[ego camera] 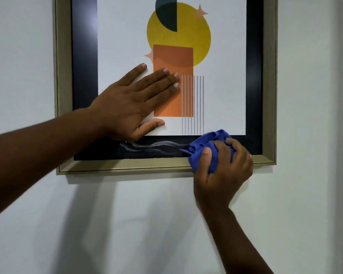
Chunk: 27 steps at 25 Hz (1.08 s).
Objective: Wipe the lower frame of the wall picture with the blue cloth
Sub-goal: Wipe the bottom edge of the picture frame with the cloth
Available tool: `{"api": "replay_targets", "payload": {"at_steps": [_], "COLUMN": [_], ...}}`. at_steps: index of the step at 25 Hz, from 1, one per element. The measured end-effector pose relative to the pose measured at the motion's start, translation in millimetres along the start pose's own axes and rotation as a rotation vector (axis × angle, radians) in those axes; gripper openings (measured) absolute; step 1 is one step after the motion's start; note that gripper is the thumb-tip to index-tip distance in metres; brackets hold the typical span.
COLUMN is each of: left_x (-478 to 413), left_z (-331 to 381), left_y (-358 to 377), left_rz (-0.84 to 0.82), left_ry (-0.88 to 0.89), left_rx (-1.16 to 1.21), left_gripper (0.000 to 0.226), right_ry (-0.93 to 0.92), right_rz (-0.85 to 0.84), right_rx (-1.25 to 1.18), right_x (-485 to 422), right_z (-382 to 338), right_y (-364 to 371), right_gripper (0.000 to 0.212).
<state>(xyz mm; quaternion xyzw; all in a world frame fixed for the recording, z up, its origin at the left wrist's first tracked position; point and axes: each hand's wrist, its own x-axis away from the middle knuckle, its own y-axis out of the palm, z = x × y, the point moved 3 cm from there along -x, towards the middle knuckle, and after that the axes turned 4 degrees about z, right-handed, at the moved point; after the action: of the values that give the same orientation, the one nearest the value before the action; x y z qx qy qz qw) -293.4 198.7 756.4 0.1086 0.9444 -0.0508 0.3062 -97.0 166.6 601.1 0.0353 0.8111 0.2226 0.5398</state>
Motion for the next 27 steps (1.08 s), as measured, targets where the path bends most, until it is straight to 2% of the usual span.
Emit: {"api": "replay_targets", "payload": {"at_steps": [1, 4, 5, 8, 9, 11, 12, 15, 16, 19, 20, 23, 24, 27], "left_x": [0, 2, 3, 4, 3, 3, 3, 4, 3, 8, 11, 14, 10, -4], "left_z": [-1, -4, -6, -10, -11, -10, -10, -9, -10, -12, -14, -23, -30, -45], "left_y": [0, 0, 1, 2, 2, 1, 2, 3, 3, 1, 1, 0, 0, -3], "left_rz": [0.005, 0.022, 0.029, 0.037, 0.037, 0.033, 0.035, 0.037, 0.035, 0.024, 0.020, 0.018, 0.026, 0.041], "left_ry": [-0.006, -0.039, -0.064, -0.105, -0.105, -0.100, -0.105, -0.123, -0.108, -0.050, -0.045, -0.079, -0.098, -0.143], "left_rx": [0.003, 0.011, 0.006, 0.012, 0.020, 0.039, 0.038, 0.026, 0.024, 0.028, 0.022, 0.016, 0.021, 0.037], "left_gripper": [0.076, 0.077, 0.078, 0.080, 0.081, 0.081, 0.081, 0.082, 0.082, 0.081, 0.081, 0.082, 0.083, 0.086], "right_ry": [0.025, -0.227, -0.223, 0.036, 0.008, -0.191, -0.215, 0.063, 0.083, -0.163, -0.146, 0.109, 0.090, -0.161], "right_rz": [0.006, -0.037, -0.028, 0.022, 0.006, -0.052, -0.049, 0.004, -0.017, -0.100, -0.078, -0.008, -0.013, -0.028], "right_rx": [0.009, -0.022, -0.021, -0.021, -0.019, -0.042, -0.046, -0.052, -0.031, -0.032, -0.029, -0.007, 0.003, -0.045], "right_x": [3, 16, 15, 10, 15, 27, 28, 20, 24, 41, 39, 32, 36, 50], "right_z": [-8, -7, -4, -19, -27, -30, -28, -44, -56, -62, -57, -68, -77, -81], "right_y": [3, -2, -2, 9, 10, 6, 3, 14, 18, 13, 11, 23, 27, 27], "right_gripper": [0.025, 0.028, 0.027, 0.023, 0.023, 0.026, 0.026, 0.021, 0.021, 0.025, 0.025, 0.022, 0.022, 0.028]}}
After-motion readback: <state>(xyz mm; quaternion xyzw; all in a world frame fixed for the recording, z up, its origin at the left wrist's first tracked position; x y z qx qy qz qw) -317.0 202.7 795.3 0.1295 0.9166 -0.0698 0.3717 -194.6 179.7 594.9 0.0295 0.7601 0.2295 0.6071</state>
